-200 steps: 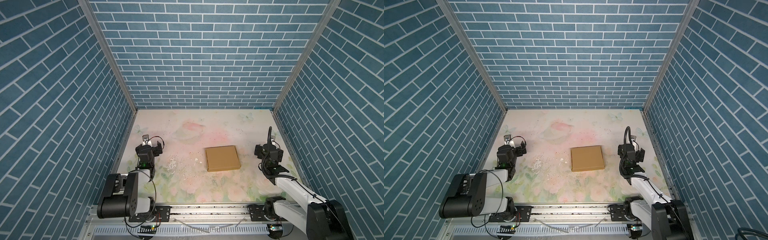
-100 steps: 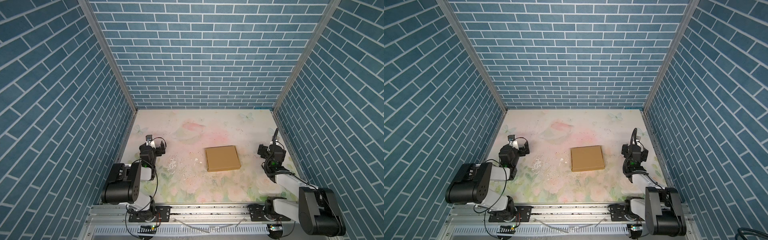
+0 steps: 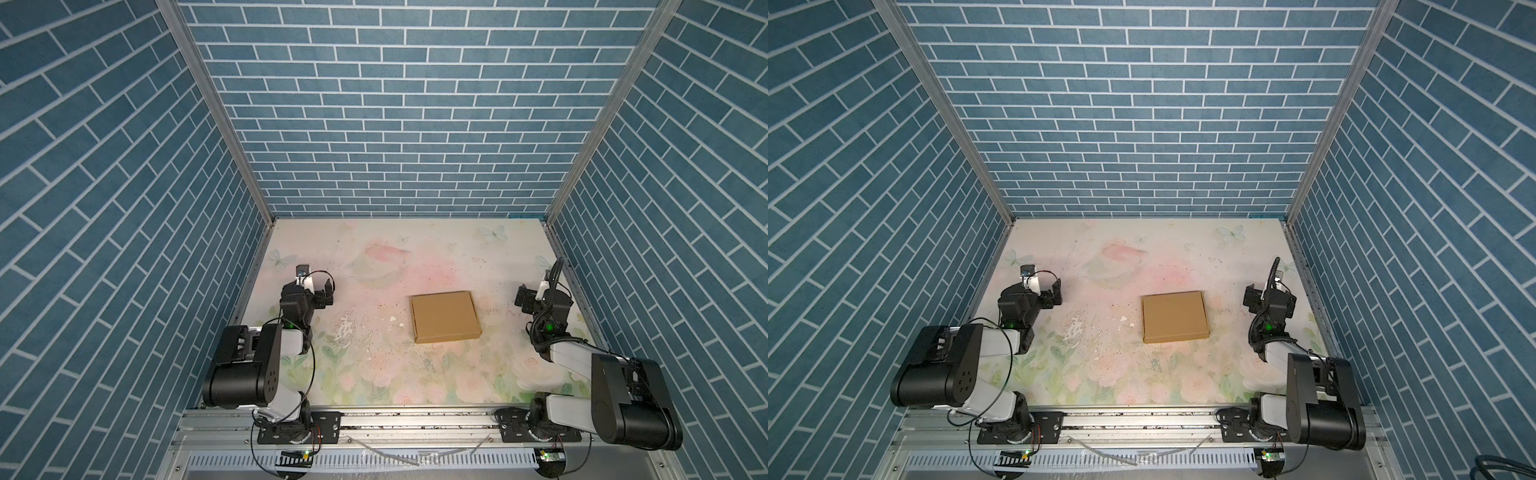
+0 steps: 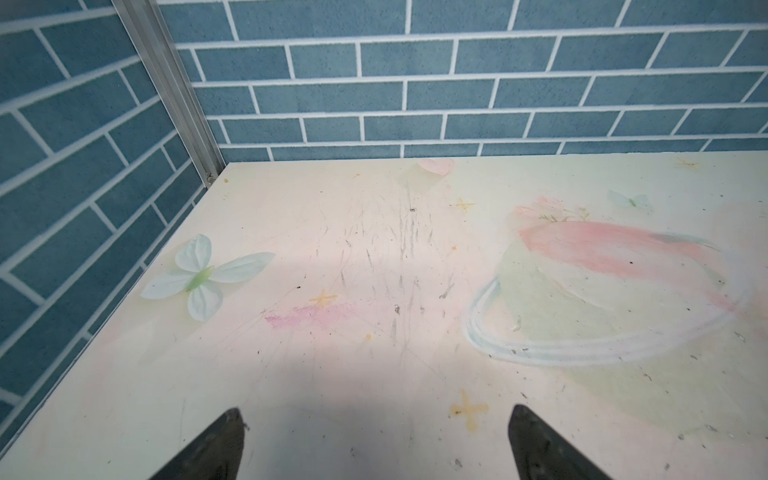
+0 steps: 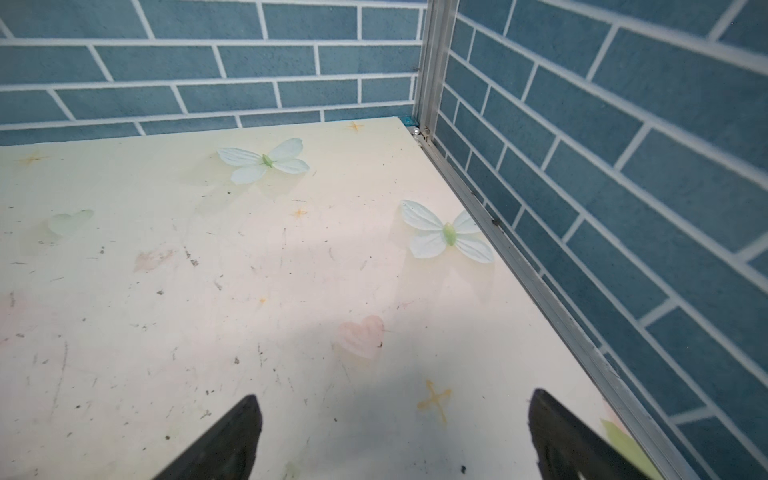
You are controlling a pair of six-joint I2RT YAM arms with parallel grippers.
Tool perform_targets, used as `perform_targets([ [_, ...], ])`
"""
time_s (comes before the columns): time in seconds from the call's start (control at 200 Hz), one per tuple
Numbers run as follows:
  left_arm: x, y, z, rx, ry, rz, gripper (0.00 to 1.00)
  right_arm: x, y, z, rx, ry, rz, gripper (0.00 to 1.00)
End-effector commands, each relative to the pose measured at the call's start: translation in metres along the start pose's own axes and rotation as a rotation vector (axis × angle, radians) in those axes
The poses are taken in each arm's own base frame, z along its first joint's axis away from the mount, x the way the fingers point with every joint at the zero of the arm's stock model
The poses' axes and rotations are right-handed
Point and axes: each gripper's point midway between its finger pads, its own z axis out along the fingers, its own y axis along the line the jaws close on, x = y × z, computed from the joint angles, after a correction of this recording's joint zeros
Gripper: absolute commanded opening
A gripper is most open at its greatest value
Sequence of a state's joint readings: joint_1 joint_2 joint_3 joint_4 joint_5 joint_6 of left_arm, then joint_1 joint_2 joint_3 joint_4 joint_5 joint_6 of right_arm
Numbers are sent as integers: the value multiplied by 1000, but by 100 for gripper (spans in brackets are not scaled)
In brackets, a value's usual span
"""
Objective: Fold the paper box
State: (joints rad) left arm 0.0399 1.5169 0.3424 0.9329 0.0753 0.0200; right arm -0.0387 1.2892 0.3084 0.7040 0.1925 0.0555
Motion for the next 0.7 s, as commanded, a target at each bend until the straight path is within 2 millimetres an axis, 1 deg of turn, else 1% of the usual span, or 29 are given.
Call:
perform_targets([
  [0.0,0,-2,3,14,9,14,100,-15,21,-3,-132,-40,18,99],
  [0.05,0,-2,3,15,11,14,100,-15,28,-2,-167,-35,11,99],
  [0.15,0,-2,3,15,10,14,100,-14,18,4,-105,-52,27,99],
  [0.23,0,-2,3,14,10,14,100,-18,21,9,-114,-69,20,99],
  [0.29,0,-2,3,14,9,14,100,-14,25,15,-131,-60,16,99],
  [0.445,0,-2,3,16,10,14,100,4,28,29,-133,-42,19,99],
  [0.695,1,-3,3,22,13,16,100,6,31,36,-145,5,8,99],
])
